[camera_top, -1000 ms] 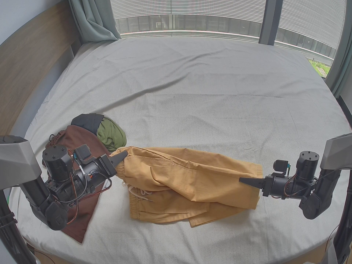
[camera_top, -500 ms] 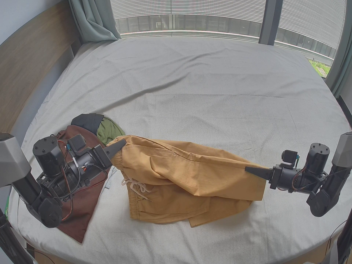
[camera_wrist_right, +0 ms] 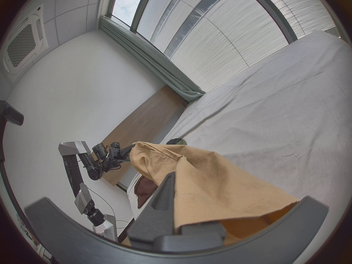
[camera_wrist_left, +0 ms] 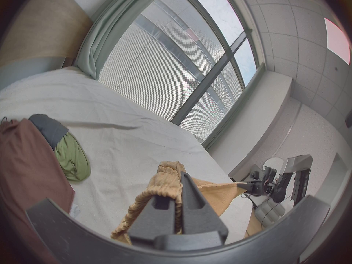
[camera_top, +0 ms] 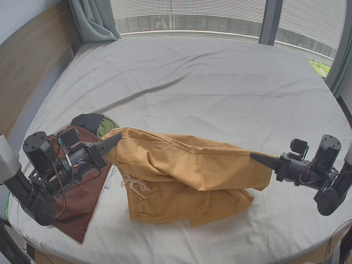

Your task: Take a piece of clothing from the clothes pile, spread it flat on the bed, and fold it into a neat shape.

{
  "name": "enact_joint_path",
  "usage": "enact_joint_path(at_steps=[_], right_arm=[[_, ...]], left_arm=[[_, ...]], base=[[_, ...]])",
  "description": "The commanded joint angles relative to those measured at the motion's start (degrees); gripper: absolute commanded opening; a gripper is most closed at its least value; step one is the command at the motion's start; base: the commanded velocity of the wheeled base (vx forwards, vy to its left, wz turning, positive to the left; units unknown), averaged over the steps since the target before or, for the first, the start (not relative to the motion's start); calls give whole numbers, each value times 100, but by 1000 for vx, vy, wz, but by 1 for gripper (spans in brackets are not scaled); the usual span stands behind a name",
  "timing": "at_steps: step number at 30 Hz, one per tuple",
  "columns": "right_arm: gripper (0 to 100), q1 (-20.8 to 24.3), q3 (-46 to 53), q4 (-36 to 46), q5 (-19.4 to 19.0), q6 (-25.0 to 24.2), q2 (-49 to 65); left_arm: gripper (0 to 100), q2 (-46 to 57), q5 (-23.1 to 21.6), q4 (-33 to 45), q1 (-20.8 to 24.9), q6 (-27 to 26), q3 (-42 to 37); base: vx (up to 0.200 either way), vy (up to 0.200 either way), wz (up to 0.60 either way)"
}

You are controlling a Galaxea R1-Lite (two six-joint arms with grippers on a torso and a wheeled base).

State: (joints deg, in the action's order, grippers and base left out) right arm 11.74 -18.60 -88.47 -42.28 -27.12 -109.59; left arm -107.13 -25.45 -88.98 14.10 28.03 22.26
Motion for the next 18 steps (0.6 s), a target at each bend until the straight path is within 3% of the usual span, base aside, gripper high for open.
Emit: enact_joint_path(at_steps=[1, 8, 18], right_arm=[[0, 30, -12, -4, 0, 5, 202], [0, 30, -38, -4, 0, 5, 219], [0, -40, -100, -13, 9, 5, 377]], left_arm=[[0, 43, -153, -5, -215, -166, -29], [0, 26, -531, -5, -514, -702, -64], [0, 96, -627, -5, -540, -755, -55]], base=[[0, 0, 0], [0, 0, 0], [0, 0, 0]])
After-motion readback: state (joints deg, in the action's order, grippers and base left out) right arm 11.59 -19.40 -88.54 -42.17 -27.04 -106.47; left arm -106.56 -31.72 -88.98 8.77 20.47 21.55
